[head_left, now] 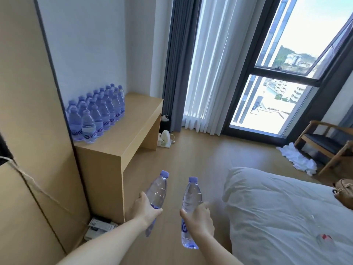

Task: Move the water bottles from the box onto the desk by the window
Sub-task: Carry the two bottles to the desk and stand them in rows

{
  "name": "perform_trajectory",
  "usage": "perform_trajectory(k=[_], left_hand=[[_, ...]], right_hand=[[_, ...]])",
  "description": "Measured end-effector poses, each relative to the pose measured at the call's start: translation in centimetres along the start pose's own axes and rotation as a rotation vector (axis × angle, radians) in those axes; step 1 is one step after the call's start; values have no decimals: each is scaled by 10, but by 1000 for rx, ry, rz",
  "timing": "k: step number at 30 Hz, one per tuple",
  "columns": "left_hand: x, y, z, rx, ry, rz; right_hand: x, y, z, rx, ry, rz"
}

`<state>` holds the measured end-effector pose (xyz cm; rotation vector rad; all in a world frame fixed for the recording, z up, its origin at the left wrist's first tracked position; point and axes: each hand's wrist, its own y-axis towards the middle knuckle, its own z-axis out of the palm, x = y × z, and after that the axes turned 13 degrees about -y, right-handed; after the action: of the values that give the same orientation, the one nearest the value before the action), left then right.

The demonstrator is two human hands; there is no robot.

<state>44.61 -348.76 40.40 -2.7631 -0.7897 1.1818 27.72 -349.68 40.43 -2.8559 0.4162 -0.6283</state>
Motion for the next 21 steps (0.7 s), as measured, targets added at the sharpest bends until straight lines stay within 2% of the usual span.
perform_trajectory(k=[3, 7, 16, 19, 21], left_hand=[[-22, 61, 28, 35, -47, -11], [-63, 148, 53, 41, -223, -91], [-144, 299, 46, -40, -381, -171], [-158, 359, 46, -29, -542, -221], [-161, 402, 46, 13, -566, -260]], right_hand=[[14, 72, 1, 16, 3, 6], [43, 173, -13, 40, 71, -8], [139, 351, -42, 112, 147, -122], [173, 402, -33, 157, 186, -160], [200, 438, -23, 208, 233, -177]])
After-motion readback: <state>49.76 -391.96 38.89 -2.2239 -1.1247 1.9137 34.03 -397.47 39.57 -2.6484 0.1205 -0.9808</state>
